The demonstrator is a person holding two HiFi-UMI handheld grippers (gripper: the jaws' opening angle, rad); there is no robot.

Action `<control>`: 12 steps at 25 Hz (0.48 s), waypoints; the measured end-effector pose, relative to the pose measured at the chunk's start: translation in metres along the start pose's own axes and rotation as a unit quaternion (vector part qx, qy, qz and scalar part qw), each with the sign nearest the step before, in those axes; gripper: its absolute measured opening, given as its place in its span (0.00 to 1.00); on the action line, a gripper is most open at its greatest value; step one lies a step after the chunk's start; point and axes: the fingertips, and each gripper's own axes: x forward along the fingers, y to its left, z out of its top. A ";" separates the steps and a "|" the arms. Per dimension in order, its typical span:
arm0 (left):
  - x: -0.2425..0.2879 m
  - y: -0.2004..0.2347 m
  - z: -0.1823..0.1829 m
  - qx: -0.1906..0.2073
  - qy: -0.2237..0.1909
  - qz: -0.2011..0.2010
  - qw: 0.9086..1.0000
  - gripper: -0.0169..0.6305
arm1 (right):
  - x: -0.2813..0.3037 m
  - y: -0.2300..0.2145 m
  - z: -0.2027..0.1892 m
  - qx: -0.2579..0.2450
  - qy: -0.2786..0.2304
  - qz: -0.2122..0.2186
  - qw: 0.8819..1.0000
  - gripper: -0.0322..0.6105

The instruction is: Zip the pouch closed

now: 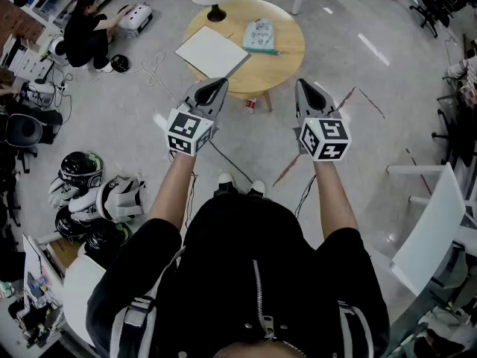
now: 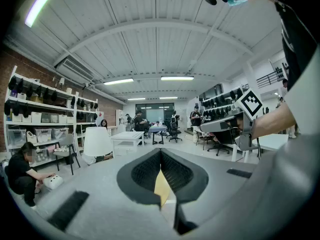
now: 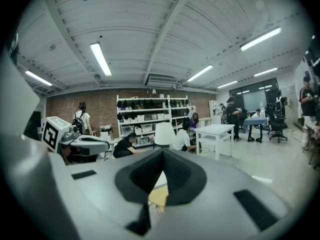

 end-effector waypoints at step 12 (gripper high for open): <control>0.005 -0.056 0.001 -0.013 0.004 0.009 1.000 0.02 | -0.053 -0.011 -0.004 -0.023 -0.028 0.032 0.999 0.06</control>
